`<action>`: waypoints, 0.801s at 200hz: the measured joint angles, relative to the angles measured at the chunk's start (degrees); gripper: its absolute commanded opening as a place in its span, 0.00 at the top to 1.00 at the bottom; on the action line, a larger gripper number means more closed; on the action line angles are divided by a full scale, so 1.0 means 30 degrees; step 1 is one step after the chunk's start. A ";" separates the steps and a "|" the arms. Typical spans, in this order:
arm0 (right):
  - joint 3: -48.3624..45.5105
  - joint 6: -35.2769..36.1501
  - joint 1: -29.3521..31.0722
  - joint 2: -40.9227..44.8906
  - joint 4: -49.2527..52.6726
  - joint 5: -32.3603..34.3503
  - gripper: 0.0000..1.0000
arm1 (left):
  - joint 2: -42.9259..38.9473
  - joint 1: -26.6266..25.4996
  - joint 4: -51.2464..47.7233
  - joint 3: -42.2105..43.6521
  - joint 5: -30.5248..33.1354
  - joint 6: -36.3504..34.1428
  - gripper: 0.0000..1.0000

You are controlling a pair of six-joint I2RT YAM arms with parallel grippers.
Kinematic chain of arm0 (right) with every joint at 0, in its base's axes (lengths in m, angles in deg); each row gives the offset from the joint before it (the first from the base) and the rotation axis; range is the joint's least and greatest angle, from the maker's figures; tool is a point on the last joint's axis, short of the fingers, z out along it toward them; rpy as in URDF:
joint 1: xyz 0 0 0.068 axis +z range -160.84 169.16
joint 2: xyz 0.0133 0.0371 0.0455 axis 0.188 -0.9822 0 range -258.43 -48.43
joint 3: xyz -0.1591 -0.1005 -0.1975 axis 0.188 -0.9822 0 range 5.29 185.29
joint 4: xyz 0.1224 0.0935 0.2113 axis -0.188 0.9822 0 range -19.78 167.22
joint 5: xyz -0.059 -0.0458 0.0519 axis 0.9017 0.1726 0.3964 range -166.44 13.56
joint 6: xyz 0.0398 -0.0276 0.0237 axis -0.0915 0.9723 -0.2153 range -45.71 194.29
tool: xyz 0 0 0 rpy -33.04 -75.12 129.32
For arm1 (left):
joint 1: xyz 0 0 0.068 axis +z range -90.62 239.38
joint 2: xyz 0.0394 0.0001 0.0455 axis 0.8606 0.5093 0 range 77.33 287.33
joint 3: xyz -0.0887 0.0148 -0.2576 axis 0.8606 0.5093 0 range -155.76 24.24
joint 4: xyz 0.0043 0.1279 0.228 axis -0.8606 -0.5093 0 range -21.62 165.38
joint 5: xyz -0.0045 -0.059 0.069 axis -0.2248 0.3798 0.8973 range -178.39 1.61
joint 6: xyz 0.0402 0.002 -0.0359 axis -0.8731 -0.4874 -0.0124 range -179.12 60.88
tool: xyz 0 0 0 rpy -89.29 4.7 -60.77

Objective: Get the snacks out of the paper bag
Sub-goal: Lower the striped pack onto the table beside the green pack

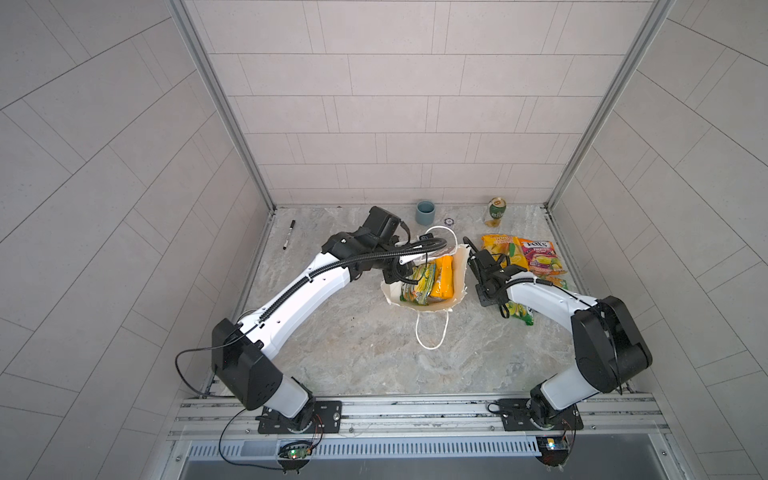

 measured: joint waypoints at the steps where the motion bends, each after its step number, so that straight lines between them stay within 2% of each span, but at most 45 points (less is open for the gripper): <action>1: 0.0000 0.0000 0.0000 0.0000 0.0000 0.0015 1.00 | 0.0000 0.0000 0.0000 0.0000 0.0000 0.0000 1.00; 38: 0.0000 -0.0007 0.0000 -0.0044 -0.0007 0.0474 1.00 | 0.0000 -0.0007 -0.0007 0.0000 0.0000 -0.0007 1.00; 51: 0.0000 -0.0007 0.0000 -0.0044 -0.0007 0.0568 0.92 | 0.0000 -0.0007 0.0000 0.0000 0.0000 0.0000 1.00; 70: 0.0000 -0.0138 0.0000 -0.0044 -0.0022 0.0597 0.75 | 0.0000 -0.0051 -0.0007 0.0000 0.0029 0.0000 1.00; 92: 0.0015 -0.0189 -0.0022 0.0000 -0.0022 0.0481 0.65 | 0.0000 -0.0087 -0.0007 0.0000 0.0044 0.0000 1.00; 160: 0.0000 -0.0299 -0.0131 0.2361 -0.0036 -0.0415 0.53 | 0.0000 -0.0087 -0.0015 0.0000 0.0044 0.0000 1.00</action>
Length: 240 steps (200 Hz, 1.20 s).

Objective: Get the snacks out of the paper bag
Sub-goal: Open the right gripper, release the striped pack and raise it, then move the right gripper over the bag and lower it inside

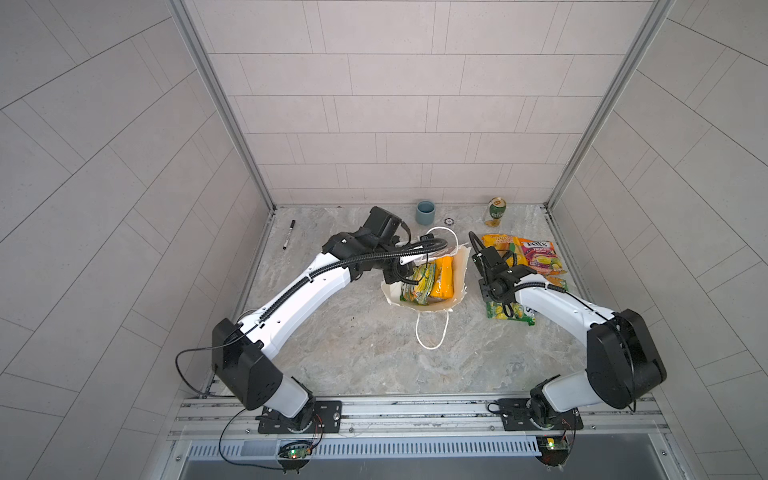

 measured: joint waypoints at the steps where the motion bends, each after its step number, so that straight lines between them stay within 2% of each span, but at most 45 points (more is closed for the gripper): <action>1: -0.0007 0.0007 -0.0007 0.0073 0.0007 -0.0036 0.53 | 0.0000 0.0000 0.0000 0.0000 -0.0007 0.0000 1.00; 42: -0.0641 -0.0233 -0.0131 0.3147 -0.0036 -0.1253 0.51 | 0.0000 0.0000 0.0000 0.0000 0.0000 -0.0007 1.00; 95: -0.0954 -0.0838 -0.0146 1.0389 0.0153 -0.2477 0.52 | -0.0044 -0.0219 -0.0073 0.0022 0.0073 -0.0525 1.00; 116: -0.0845 -0.1195 -0.0044 1.3209 0.0124 -0.4022 0.60 | -0.0109 -0.0517 -0.0299 0.0087 0.0226 -0.0809 1.00; 137: -0.0226 -0.1639 0.0583 1.4761 0.0313 -0.5508 0.69 | -0.0233 -0.0831 -0.0561 0.0102 0.0452 -0.0984 1.00; 158: 0.0685 -0.2055 0.2178 1.5045 0.0532 -0.6353 0.73 | -0.0525 -0.0984 -0.0612 0.0109 0.0707 -0.0925 1.00; 175: 0.0889 -0.2412 0.4524 1.4950 0.0758 -0.6339 0.74 | -0.0845 -0.1005 -0.0576 0.0240 0.0838 -0.0539 1.00; 211: 0.0918 -0.3308 1.0032 1.3274 0.1166 -0.4095 0.76 | -0.1501 -0.1515 -0.0379 0.1035 0.1056 0.0415 1.00; 240: 0.0903 -0.4597 1.2728 1.1081 0.0459 -0.1916 0.77 | -0.2011 -0.2514 -0.0109 0.1902 0.1428 0.1253 1.00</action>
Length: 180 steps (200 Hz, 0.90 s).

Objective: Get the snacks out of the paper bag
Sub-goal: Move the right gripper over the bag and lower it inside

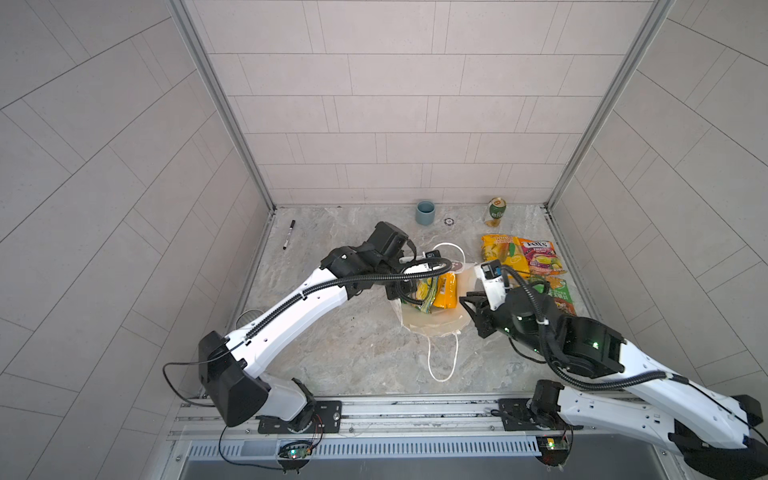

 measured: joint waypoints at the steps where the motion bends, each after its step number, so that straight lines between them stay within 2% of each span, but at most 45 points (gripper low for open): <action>1: 0.0000 -0.0051 0.0036 -0.0051 -0.0029 0.0029 0.77 | -0.0015 -0.0029 0.0015 0.0036 0.0007 0.0015 1.00; 59: -0.3249 -0.3242 0.1712 -0.1479 -0.4663 0.2951 0.81 | -0.1705 -0.0911 0.1552 0.2754 0.0510 0.1982 1.00; 125: -0.5697 -0.3461 0.2331 -0.2200 -0.8131 0.3985 0.82 | -0.2433 -0.0991 0.3621 0.3971 0.1056 0.3461 1.00; 180: -0.6018 -0.2936 0.2892 -0.5340 -1.0178 0.4065 0.83 | -0.2331 -0.0991 0.3934 0.3971 0.1020 0.4102 1.00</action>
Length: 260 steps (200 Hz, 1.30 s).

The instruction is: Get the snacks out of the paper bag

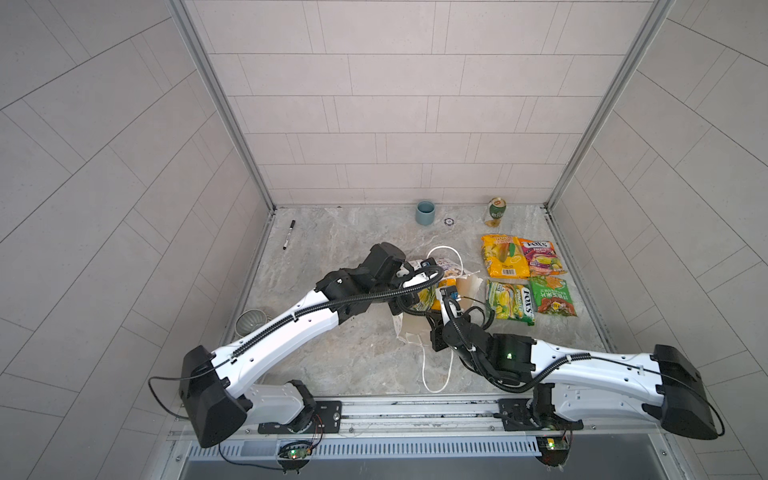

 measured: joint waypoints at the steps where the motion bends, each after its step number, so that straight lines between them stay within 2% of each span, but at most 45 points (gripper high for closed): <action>1: 0.0015 0.0000 0.0000 -0.0051 0.0000 0.0007 0.83 | 0.0000 0.0000 0.0000 0.0000 0.0000 0.0007 1.00; 92: 0.0401 -0.0248 -0.0168 -0.2579 -0.2193 0.0692 0.84 | 0.0022 0.0000 0.0007 0.0000 -0.0015 0.0160 1.00; 123: -0.0313 -0.0619 -0.1304 -0.2878 -0.3286 0.0000 0.84 | 0.0138 0.0000 0.0051 0.0007 0.0015 0.0204 1.00; 187: -0.0291 -0.1107 -0.3067 -0.4065 -0.4488 -0.1530 0.74 | 0.0146 0.0022 0.0481 0.0007 0.0510 0.0226 1.00; 225: 0.0313 -0.2565 -0.3599 -0.4801 -0.4320 -0.2535 0.71 | 0.0146 0.0051 0.0692 0.0007 0.0670 0.0226 1.00; 260: 0.1450 -0.4000 -0.3767 -0.5056 -0.2754 -0.2936 0.66 | 0.0146 0.0058 0.0867 0.0007 0.0707 0.0226 1.00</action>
